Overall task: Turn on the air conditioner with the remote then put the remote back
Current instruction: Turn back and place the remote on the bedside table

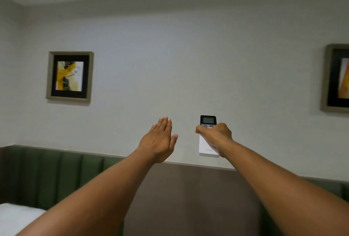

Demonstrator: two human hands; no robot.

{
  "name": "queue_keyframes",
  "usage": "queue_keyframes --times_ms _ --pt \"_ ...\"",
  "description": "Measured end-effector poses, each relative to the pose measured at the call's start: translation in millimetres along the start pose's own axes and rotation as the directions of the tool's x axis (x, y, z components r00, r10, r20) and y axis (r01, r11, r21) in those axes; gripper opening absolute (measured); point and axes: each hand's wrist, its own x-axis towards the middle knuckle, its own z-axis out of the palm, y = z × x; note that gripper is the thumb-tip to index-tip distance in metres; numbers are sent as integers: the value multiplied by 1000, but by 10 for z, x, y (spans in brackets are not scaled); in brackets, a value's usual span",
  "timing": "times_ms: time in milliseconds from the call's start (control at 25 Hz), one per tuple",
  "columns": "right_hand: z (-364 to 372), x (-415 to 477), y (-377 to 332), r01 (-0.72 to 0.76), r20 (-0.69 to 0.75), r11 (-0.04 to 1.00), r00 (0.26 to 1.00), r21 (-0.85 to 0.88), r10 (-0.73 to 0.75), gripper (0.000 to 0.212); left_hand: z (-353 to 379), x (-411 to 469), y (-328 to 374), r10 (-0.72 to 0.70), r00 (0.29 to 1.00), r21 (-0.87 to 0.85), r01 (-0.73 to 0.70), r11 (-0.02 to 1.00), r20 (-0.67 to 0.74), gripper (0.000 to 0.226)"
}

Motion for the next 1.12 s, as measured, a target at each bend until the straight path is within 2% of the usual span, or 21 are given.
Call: queue_keyframes --times_ms 200,400,560,720,880,960,1120 --pt "-96 173 441 -51 -65 998 997 -22 49 25 507 207 225 74 997 -37 -73 997 27 70" --pt "313 179 1614 -184 -72 980 981 -73 178 25 1616 -178 294 115 967 -124 -88 988 228 70" --pt "1033 -98 3454 -324 -61 915 946 -240 319 29 3135 -1210 194 115 876 -157 -45 986 469 69" --pt "1666 -848 5570 -446 -18 764 868 -466 496 55 4678 -2724 97 124 770 -189 -4 982 626 68" --pt "2146 -1868 7553 -433 31 639 813 -635 582 65 5996 -4419 122 81 610 -142 52 989 788 70" --pt "2321 -2230 8265 -426 8 582 802 -693 597 69 6467 -5105 165 78 542 -132 61 989 837 69" --pt "2633 -2519 9085 -262 70 609 882 -749 466 58 7159 -5663 180 37 496 -107 113 988 867 68"
